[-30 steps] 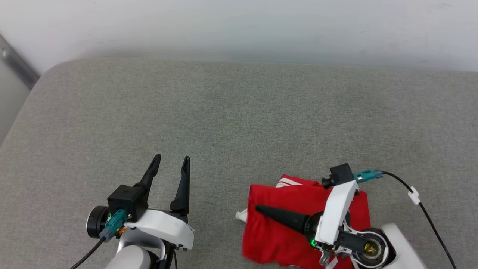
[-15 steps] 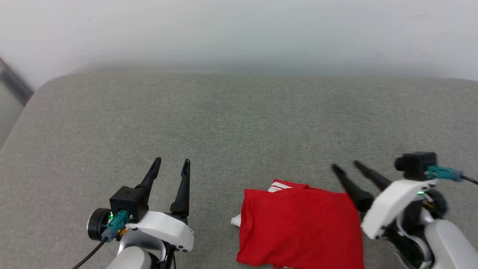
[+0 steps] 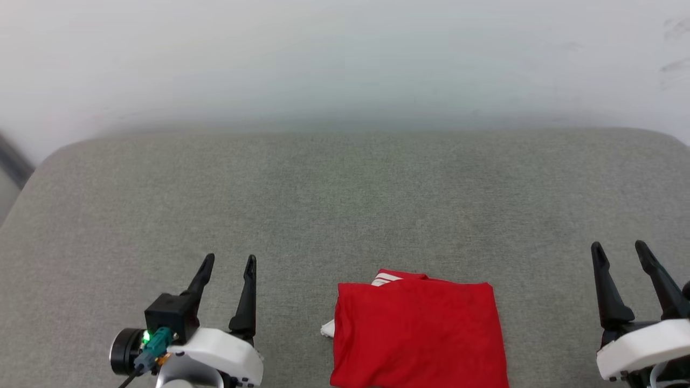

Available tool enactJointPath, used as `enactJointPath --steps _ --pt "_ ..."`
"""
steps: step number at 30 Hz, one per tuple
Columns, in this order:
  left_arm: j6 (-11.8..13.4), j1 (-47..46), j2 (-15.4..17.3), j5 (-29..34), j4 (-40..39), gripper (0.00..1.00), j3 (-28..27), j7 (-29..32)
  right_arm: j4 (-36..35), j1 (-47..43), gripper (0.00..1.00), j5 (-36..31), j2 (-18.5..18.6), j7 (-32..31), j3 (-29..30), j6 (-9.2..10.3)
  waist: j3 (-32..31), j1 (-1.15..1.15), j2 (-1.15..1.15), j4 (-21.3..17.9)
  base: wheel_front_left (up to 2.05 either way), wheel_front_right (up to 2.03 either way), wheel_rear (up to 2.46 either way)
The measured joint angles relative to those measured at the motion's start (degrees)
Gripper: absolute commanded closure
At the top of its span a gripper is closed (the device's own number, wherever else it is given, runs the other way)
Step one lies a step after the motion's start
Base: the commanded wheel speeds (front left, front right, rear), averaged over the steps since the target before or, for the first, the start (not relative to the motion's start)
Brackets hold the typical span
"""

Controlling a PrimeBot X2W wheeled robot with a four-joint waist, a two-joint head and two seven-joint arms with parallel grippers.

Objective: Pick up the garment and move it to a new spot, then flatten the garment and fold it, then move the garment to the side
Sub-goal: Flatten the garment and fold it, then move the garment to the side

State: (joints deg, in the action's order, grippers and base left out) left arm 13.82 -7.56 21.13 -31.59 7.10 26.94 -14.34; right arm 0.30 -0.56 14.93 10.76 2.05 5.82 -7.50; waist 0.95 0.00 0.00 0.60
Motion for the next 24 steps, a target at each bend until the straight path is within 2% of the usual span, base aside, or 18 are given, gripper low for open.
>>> enactJointPath --steps 9,18,24 --pt "0.82 2.61 0.42 0.09 -0.14 0.0 -1.05 -0.4 -6.9 -7.01 0.0 -1.58 -2.29 -0.07 -1.51 0.0 -1.66 0.0 0.0 -1.91 0.0 0.0 0.0" --pt "1.07 3.17 0.8 0.25 -0.51 0.0 -1.75 -0.47 -9.31 -8.22 0.0 -1.97 -2.87 -2.31 -2.24 0.0 -1.7 0.0 0.0 -2.72 0.0 0.0 0.0" --pt "1.32 3.21 0.45 0.11 -0.58 0.0 -2.29 -0.54 -8.27 -8.27 0.0 2.86 -3.66 -7.88 -2.02 0.0 -1.26 0.0 0.0 -2.49 0.0 0.0 0.0"
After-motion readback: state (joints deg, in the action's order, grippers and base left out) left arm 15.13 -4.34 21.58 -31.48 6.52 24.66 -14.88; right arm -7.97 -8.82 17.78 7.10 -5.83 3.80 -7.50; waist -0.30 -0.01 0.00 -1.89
